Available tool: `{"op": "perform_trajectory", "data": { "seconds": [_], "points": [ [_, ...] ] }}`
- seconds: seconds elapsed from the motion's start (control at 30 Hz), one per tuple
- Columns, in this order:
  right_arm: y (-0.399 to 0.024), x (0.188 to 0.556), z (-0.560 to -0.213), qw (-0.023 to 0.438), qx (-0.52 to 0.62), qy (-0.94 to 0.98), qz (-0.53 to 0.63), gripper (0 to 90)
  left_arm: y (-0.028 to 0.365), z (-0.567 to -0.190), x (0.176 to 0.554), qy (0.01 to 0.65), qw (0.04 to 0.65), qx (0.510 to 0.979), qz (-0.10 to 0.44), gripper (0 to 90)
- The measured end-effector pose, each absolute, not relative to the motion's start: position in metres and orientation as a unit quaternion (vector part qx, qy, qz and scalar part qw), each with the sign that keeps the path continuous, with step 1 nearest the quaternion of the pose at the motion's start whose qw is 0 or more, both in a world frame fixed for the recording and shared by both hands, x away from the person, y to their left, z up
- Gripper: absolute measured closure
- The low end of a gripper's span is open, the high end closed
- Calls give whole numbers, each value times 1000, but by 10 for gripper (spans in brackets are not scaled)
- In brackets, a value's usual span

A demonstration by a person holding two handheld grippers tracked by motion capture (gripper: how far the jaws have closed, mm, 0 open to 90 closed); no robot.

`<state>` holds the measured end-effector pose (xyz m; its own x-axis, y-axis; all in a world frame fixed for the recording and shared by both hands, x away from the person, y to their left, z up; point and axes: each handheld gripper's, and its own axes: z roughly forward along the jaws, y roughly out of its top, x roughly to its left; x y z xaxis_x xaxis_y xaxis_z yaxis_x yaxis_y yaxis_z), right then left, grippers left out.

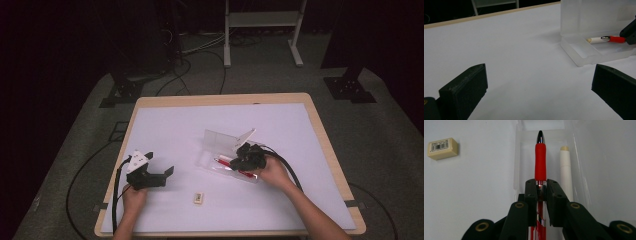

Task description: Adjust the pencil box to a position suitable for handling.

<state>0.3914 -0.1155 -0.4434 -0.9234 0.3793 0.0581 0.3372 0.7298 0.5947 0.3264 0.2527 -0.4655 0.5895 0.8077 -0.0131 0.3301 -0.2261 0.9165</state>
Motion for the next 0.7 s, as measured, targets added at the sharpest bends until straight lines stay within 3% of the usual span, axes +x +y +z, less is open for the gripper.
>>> {"op": "perform_trajectory", "data": {
  "seconds": [0.7],
  "points": [
    [-115, 393, -452, 25, 198, 932, 304, 785, 253, -466, 326, 382, 491, 744, 243, 0]
  ]
}}
